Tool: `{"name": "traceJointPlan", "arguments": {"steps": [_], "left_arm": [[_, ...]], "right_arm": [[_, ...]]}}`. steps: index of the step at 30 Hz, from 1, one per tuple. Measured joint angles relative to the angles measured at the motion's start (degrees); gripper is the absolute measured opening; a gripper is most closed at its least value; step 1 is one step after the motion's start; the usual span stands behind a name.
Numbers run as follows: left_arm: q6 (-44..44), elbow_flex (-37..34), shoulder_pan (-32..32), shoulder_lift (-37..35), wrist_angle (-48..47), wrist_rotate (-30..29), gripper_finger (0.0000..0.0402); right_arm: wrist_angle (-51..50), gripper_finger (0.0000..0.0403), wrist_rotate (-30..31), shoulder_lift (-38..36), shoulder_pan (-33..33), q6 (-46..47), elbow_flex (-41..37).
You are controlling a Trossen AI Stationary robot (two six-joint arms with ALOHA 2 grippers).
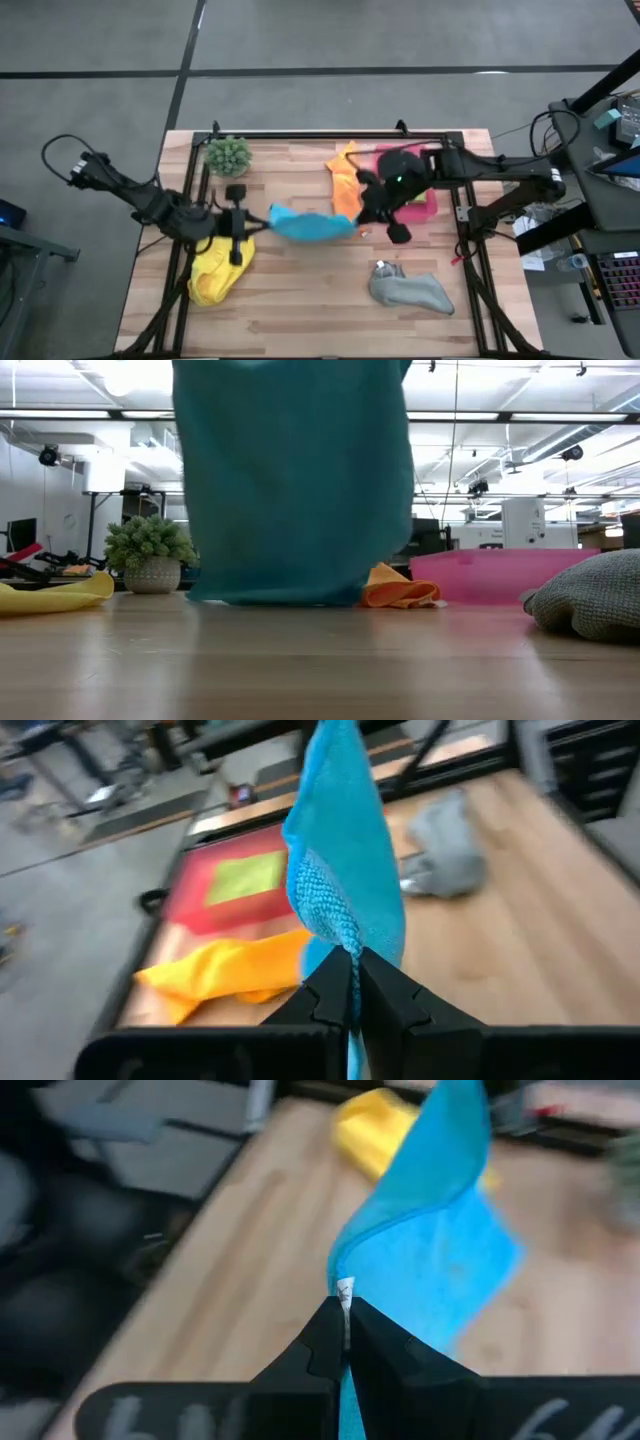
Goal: Fold microfiber towels
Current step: Fold the blue microfiber cloth
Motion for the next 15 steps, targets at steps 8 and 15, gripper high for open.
{"name": "traceJointPlan", "arguments": {"steps": [8,15], "left_arm": [[-10.54,0.0,-10.87,5.29,3.69,0.09,0.0],[-20.66,0.0,-15.07,12.27,4.58,0.63,0.0]], "right_arm": [[0.05,0.0009,-2.21,6.54,8.75,2.5,-0.38],[1.73,0.0009,-2.19,12.52,14.32,6.05,-0.4]]}}
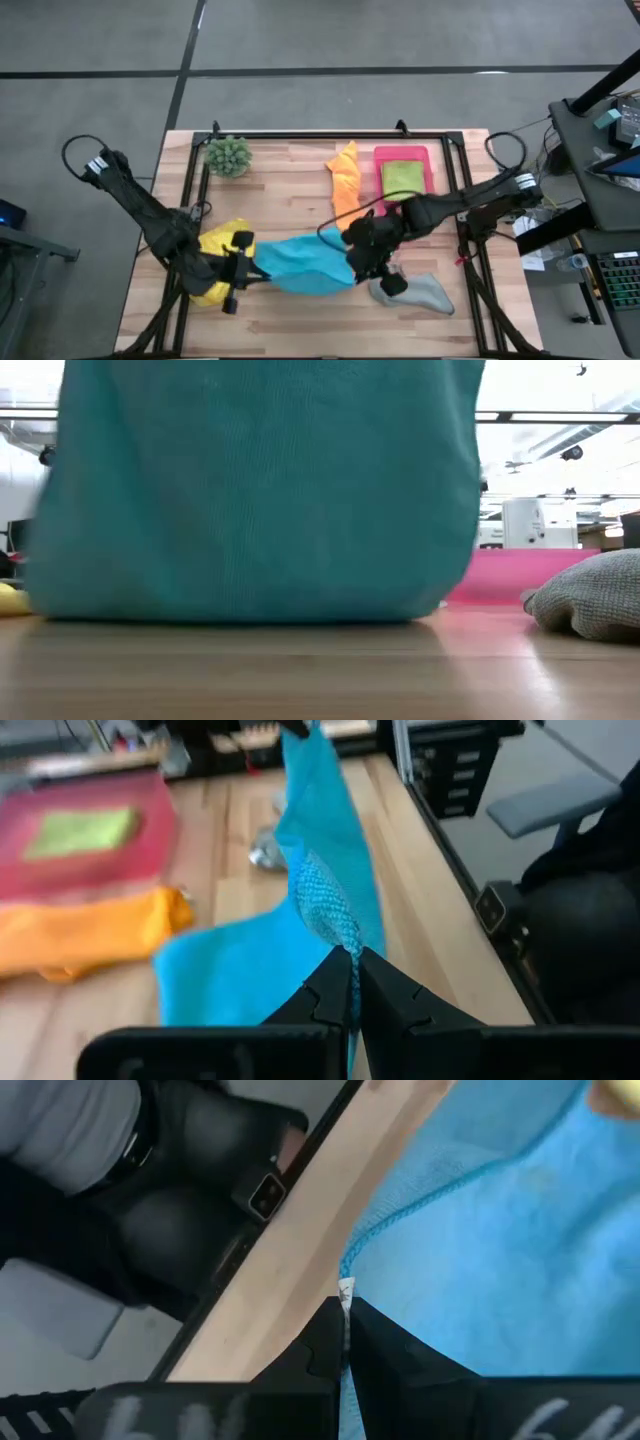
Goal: Fold microfiber towels
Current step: Fold the blue microfiber cloth
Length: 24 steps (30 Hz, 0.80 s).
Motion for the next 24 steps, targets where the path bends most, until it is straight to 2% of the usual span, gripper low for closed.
{"name": "traceJointPlan", "arguments": {"steps": [5,11,16,18,21,24], "left_arm": [[-3.36,0.0,-0.02,6.68,1.7,5.99,0.0],[-8.39,-0.09,0.13,12.05,2.01,8.32,0.0],[-13.28,-0.79,0.44,13.89,1.74,11.81,0.0],[-15.45,-0.81,0.6,14.63,0.21,12.95,0.0],[-21.1,-0.87,1.06,15.33,-5.32,14.38,0.0],[-26.55,-0.96,1.77,15.92,-13.69,12.83,0.0]], "right_arm": [[2.03,0.0009,-0.04,5.0,0.97,2.62,0.0],[1.97,0.0009,0.06,10.93,0.45,2.59,-0.02],[3.19,0.0009,0.32,14.82,-0.92,2.09,-0.02],[3.15,0.0009,2.49,15.82,-1.68,1.74,-0.02],[2.97,0.0009,9.04,16.82,-2.68,1.52,-0.02],[2.89,0.0009,13.63,17.02,-3.79,0.81,-0.02]]}}
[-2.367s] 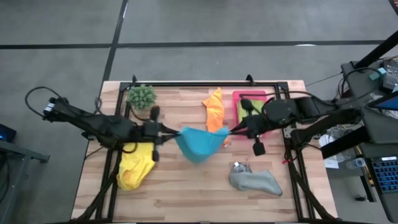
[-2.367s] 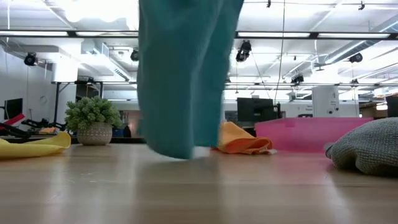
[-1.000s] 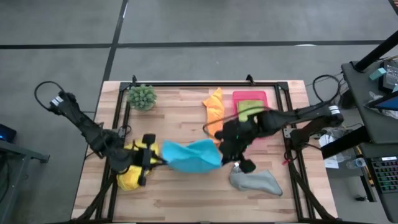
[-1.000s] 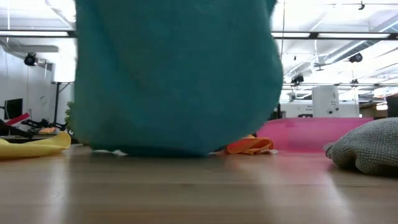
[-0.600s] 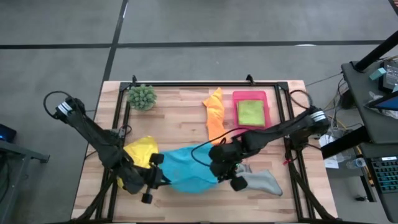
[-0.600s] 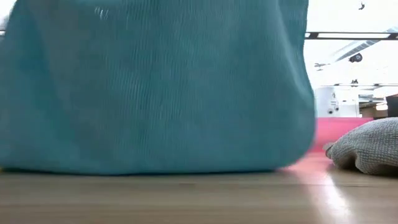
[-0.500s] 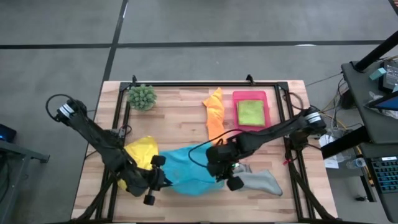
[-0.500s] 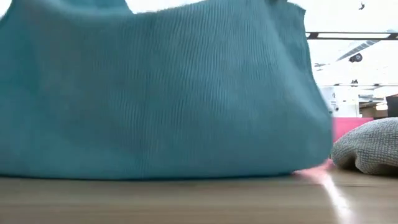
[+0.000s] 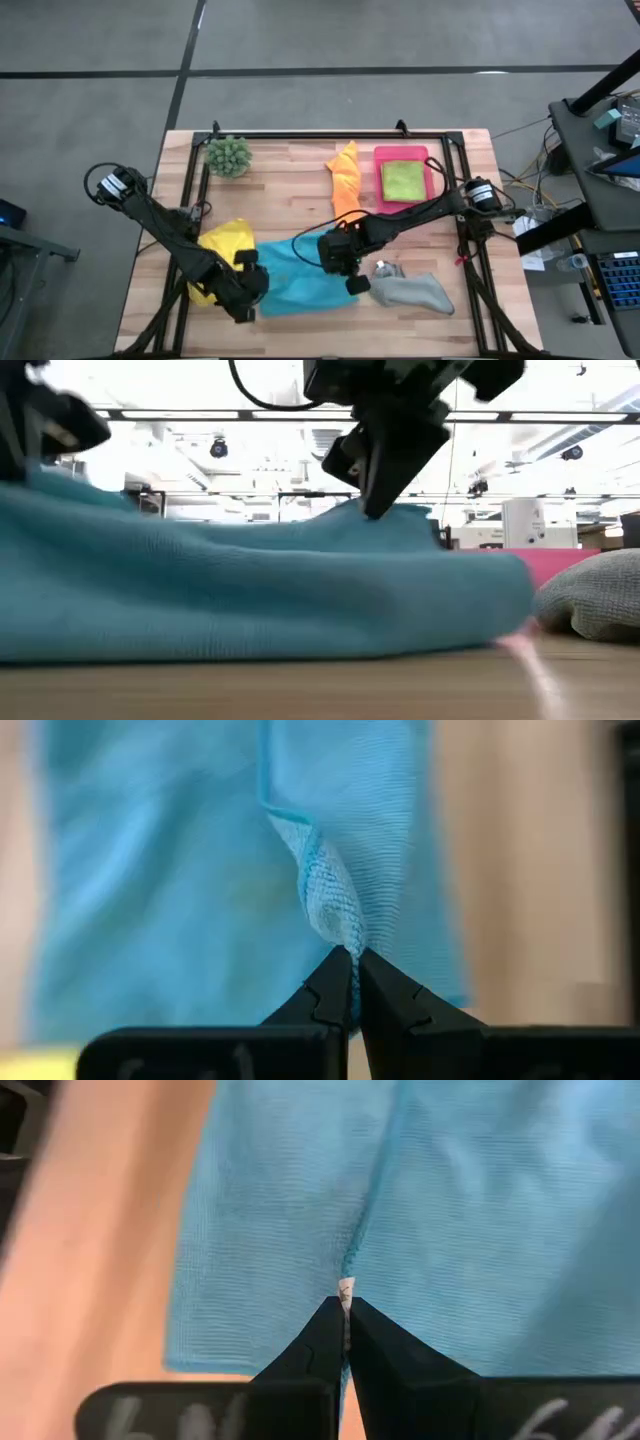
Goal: Fold microfiber towels
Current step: Fold the blue microfiber cloth
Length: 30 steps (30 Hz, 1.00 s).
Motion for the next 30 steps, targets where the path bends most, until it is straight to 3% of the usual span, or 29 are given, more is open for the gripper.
{"name": "traceJointPlan", "arguments": {"steps": [5,17,30], "left_arm": [[-3.73,-0.68,1.94,0.23,-6.36,-6.97,0.0],[-3.84,-5.53,5.87,0.64,-4.96,-7.15,0.0],[-6.56,-8.3,7.32,0.61,-4.27,-7.76,0.0]], "right_arm": [[-0.33,0.0009,7.0,-0.13,-2.08,-0.76,0.0],[-0.21,0.0009,16.11,1.61,-5.04,-3.06,-0.07],[0.19,0.0009,18.96,3.91,-6.14,-3.71,-0.11]]}}
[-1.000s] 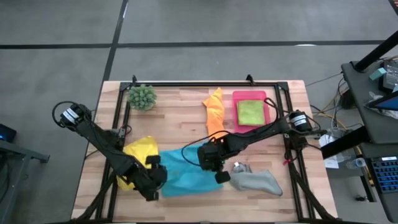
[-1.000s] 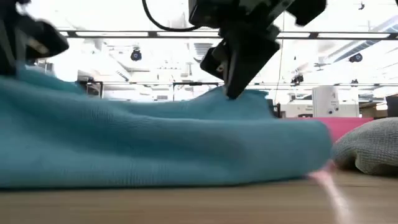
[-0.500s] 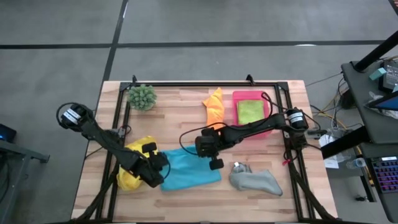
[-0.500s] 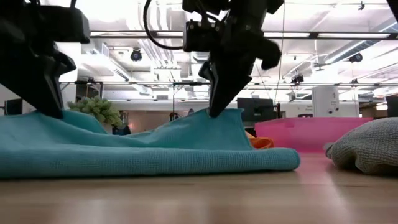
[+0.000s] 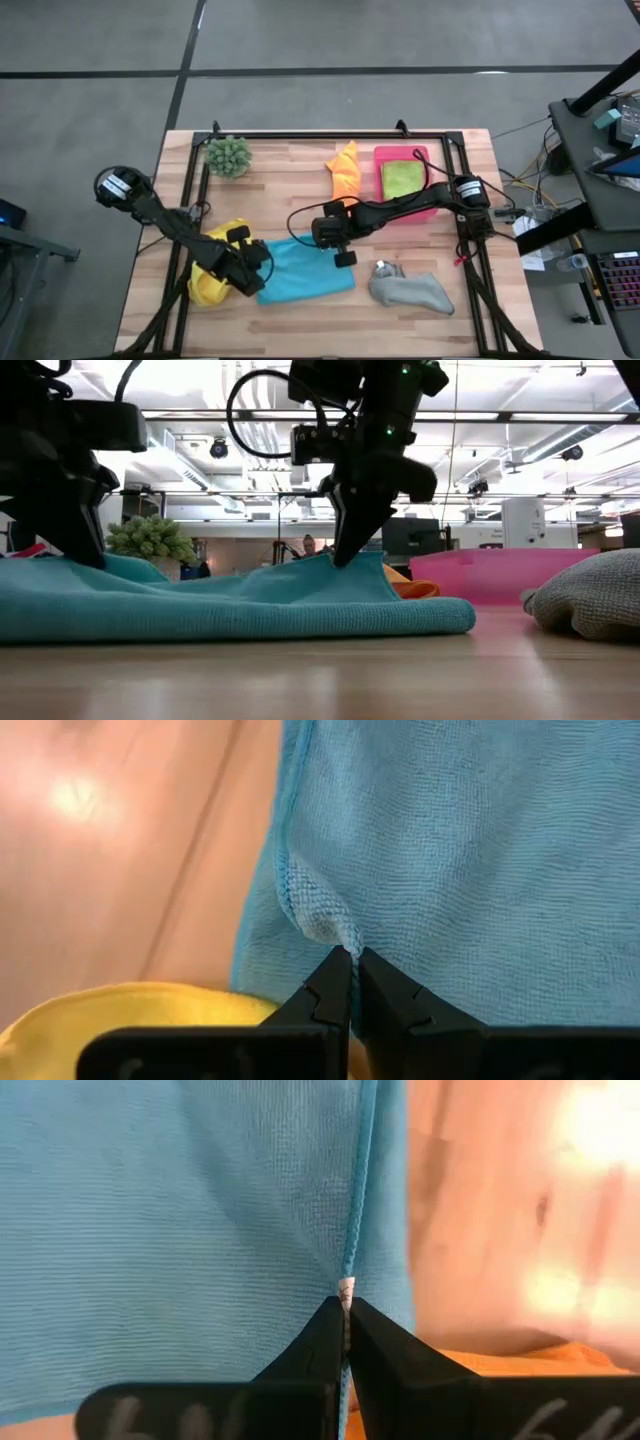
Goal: Fold microfiber towels
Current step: Fold the blue microfiber cloth
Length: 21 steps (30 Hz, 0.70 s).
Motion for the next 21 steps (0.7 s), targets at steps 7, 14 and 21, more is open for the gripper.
{"name": "traceJointPlan", "arguments": {"steps": [7,14,21], "left_arm": [[-1.76,0.0,0.45,0.12,-0.69,-1.19,0.002],[-1.82,0.0,1.03,0.12,-1.1,-1.31,0.0101],[-1.83,0.29,2.06,0.17,-4.61,-0.03,0.0142]], "right_arm": [[0.15,0.0009,2.12,0.98,-0.63,-0.43,0.0],[0.9,0.0017,2.14,1.27,-1.06,0.62,0.0],[1.25,0.0074,2.18,0.64,-1.67,0.59,0.0]]}}
